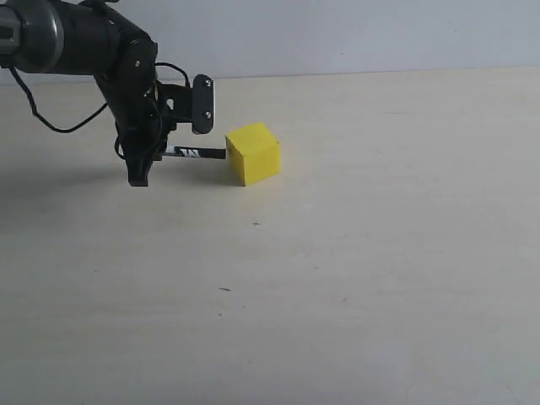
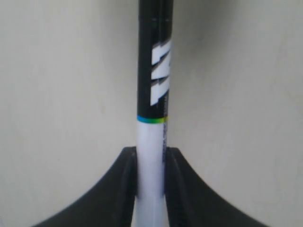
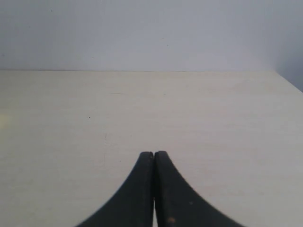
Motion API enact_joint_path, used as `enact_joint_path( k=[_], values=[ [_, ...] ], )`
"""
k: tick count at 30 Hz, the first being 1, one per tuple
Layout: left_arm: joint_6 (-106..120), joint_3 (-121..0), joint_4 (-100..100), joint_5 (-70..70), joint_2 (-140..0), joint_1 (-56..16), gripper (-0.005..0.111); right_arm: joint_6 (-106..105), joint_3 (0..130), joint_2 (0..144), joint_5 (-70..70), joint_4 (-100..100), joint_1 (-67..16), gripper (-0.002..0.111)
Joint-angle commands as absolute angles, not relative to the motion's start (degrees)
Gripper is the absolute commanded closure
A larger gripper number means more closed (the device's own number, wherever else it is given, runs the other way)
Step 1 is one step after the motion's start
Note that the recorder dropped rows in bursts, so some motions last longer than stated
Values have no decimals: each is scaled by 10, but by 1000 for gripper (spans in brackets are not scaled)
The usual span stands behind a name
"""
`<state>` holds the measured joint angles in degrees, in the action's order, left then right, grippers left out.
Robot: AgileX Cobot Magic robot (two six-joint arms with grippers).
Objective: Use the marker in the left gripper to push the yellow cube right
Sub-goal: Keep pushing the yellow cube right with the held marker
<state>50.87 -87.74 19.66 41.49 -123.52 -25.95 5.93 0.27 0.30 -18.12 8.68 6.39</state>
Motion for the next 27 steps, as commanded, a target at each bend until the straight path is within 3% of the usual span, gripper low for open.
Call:
enact_joint_path(
  k=[1, 8, 19, 27],
  values=[
    [478, -880, 233, 446, -1221, -235, 107, 60, 0, 0, -176, 90, 67, 108],
    [478, -880, 197, 453, -1221, -211, 107, 60, 0, 0, -176, 90, 67, 108],
    [475, -880, 169, 370, -1236, -285, 107, 60, 0, 0, -176, 90, 67, 108],
    [452, -888, 196, 428, -1236, -271, 107, 60, 0, 0, -176, 90, 67, 108]
  ],
)
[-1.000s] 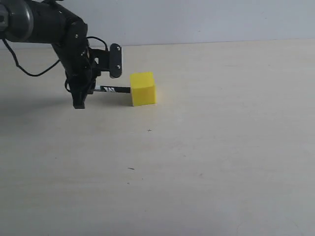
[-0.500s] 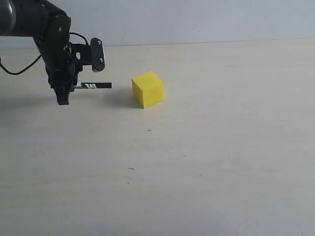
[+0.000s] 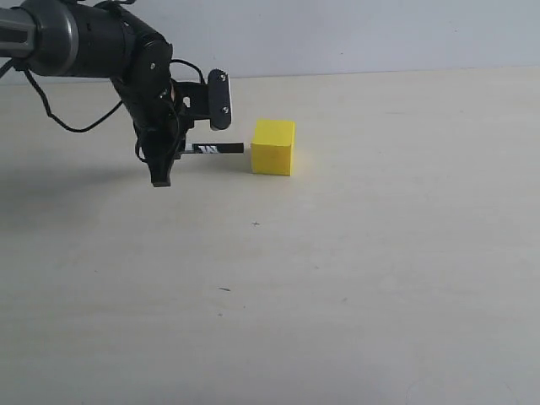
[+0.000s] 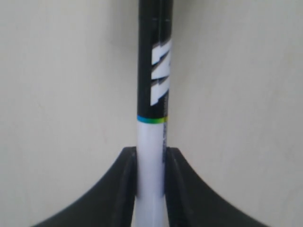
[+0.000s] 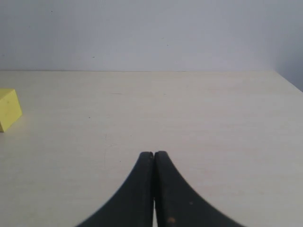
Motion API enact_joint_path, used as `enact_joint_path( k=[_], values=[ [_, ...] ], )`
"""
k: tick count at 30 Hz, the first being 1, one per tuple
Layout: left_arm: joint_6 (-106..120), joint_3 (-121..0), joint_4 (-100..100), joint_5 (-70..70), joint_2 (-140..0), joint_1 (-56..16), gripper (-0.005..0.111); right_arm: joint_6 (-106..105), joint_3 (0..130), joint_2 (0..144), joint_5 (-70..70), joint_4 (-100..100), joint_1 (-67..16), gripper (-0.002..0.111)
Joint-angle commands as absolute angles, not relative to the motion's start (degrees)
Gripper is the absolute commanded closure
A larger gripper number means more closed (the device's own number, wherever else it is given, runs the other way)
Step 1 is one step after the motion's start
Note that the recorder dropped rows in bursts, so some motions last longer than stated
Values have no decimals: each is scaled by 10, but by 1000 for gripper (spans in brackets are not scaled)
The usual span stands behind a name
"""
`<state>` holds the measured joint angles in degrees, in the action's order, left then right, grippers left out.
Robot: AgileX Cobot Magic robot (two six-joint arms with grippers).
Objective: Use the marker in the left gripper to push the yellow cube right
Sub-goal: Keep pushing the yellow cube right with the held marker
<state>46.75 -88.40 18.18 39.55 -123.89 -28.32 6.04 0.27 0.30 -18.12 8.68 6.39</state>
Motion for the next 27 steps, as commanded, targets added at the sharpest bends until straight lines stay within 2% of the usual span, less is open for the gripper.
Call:
enact_joint_path(
  k=[1, 10, 20, 27],
  values=[
    [448, -888, 199, 430, -1236, -268, 107, 60, 0, 0, -176, 90, 67, 108],
    [448, -888, 192, 414, -1236, -263, 107, 60, 0, 0, -176, 90, 67, 108],
    [438, -888, 197, 384, -1236, -319, 107, 60, 0, 0, -176, 90, 67, 108],
    [396, -888, 241, 436, -1236, -291, 107, 60, 0, 0, -176, 90, 67, 108]
  ],
)
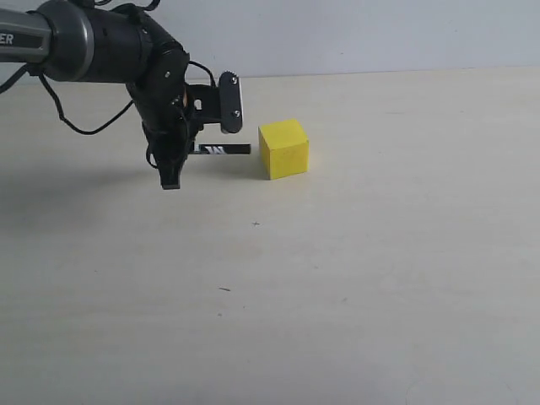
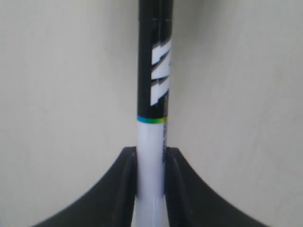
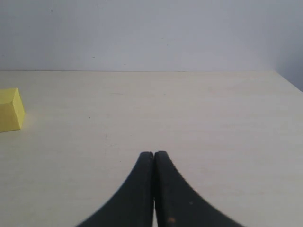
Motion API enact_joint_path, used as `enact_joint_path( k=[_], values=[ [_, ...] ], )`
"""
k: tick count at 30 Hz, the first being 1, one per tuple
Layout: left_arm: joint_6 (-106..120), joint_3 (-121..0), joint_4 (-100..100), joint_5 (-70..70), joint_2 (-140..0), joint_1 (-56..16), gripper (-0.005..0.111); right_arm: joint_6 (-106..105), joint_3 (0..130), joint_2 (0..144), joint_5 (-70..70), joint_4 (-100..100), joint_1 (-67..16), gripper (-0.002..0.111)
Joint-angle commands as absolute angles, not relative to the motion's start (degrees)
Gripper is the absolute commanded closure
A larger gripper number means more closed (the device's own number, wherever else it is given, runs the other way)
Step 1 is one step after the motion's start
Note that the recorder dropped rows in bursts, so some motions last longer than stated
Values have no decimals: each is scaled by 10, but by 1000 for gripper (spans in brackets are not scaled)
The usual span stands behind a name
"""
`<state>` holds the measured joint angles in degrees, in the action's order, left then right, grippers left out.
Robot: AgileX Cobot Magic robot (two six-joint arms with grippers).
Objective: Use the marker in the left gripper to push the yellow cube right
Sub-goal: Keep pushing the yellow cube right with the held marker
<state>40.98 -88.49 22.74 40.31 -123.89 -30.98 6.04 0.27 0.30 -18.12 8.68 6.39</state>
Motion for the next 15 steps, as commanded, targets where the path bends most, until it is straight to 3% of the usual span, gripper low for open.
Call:
enact_joint_path(
  k=[1, 9, 15],
  values=[
    [391, -888, 241, 443, -1236, -280, 107, 60, 0, 0, -176, 90, 67, 108],
    [377, -888, 232, 436, -1236, -258, 107, 60, 0, 0, -176, 90, 67, 108],
    [369, -918, 230, 374, -1283, -331, 107, 60, 0, 0, -176, 90, 67, 108]
  ],
)
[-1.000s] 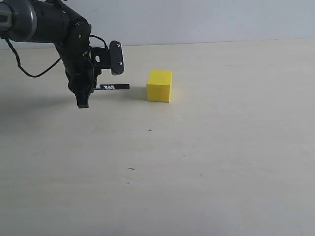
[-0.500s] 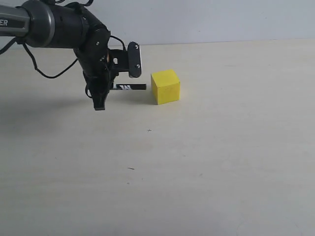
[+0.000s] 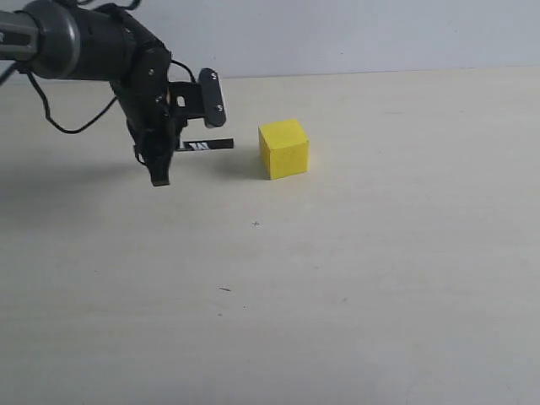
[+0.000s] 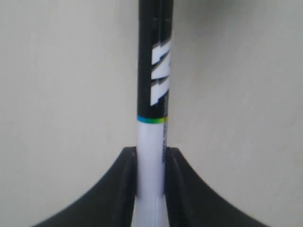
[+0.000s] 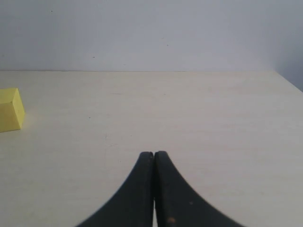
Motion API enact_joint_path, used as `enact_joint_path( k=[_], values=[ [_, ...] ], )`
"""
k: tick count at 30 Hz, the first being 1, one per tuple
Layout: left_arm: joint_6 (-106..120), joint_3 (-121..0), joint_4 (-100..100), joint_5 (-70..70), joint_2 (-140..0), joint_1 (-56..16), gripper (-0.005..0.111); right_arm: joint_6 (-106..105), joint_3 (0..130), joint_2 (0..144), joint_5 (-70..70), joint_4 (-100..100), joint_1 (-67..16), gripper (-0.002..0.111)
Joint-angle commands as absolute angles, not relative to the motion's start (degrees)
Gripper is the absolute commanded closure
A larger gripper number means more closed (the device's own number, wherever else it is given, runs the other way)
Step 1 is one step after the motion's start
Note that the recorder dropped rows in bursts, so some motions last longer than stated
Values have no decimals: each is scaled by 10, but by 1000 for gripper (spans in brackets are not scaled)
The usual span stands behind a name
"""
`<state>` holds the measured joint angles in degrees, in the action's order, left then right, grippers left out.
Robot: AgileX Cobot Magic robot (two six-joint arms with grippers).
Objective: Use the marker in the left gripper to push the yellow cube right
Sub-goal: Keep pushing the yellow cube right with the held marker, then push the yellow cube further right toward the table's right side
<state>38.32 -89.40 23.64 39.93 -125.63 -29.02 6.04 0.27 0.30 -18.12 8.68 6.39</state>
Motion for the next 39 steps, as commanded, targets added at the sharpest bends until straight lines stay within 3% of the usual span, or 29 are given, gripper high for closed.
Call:
enact_joint_path(
  k=[1, 4, 13, 24, 39],
  values=[
    [368, -926, 227, 373, -1288, -343, 107, 60, 0, 0, -176, 90, 67, 108],
    [358, -938, 242, 375, -1291, -364, 107, 60, 0, 0, -176, 90, 67, 108],
    [330, -940, 228, 418, -1276, -299, 107, 60, 0, 0, -176, 90, 67, 108],
    [314, -1028, 231, 358, -1351, -419, 107, 60, 0, 0, -176, 90, 67, 108],
    [296, -1035, 214, 438, -1347, -410, 107, 60, 0, 0, -176, 90, 67, 108]
  ],
)
